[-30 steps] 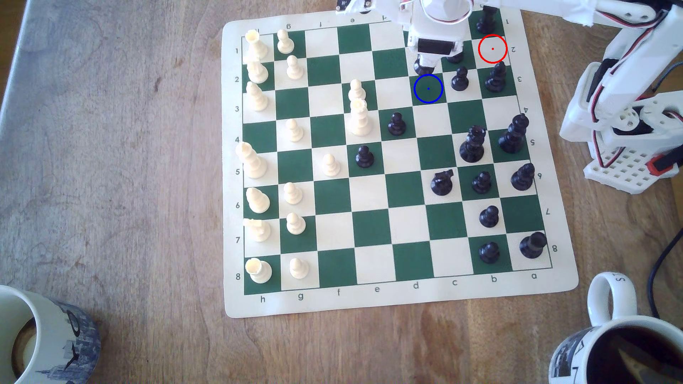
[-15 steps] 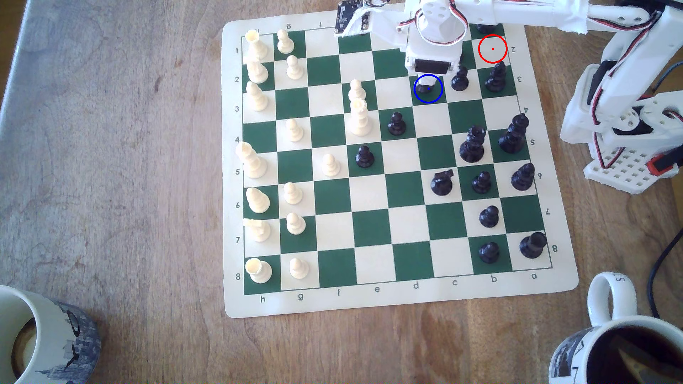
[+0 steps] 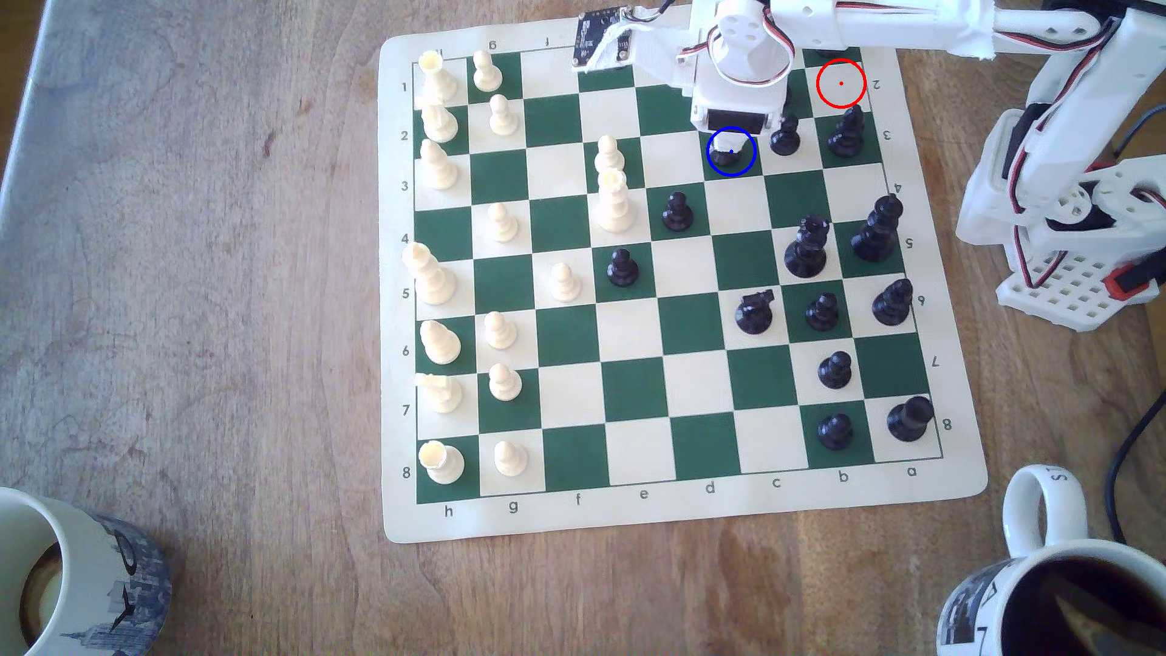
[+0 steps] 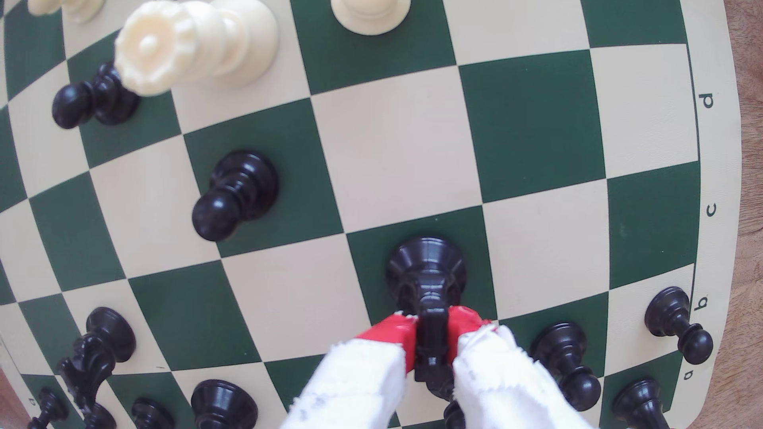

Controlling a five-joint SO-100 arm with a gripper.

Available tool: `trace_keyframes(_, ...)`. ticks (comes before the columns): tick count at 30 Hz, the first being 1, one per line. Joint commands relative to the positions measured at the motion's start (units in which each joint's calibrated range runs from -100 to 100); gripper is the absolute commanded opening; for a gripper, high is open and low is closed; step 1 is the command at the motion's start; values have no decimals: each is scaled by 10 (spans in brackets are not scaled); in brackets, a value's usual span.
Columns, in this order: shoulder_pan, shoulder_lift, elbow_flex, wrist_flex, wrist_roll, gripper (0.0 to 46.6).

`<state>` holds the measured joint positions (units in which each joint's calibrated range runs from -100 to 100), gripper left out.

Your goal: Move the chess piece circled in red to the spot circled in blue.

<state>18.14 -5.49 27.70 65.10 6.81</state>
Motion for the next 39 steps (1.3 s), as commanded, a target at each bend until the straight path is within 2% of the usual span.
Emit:
trace_keyframes(1,2,-10,0,-3,5,3)
trace_keyframes(8,4,-8,9,-3,14,7)
trace_keyframes(13,9,-14,11,-9,6,147)
trace_keyframes(17,15,-35,9,-11,7,173)
trace_keyframes(19,22,-59,11,-11,9,203)
trace_keyframes(26,40,-128,28,-2,9,231)
trace_keyframes(31,36,-242,94,-2,10,245)
trace_keyframes(34,35,-305,157,-68,11,255)
trace_keyframes(35,35,-341,197,-123,6,281)
trace_keyframes(36,35,-358,215,-147,5,285)
trace_keyframes(39,28,-414,291,-299,4,267)
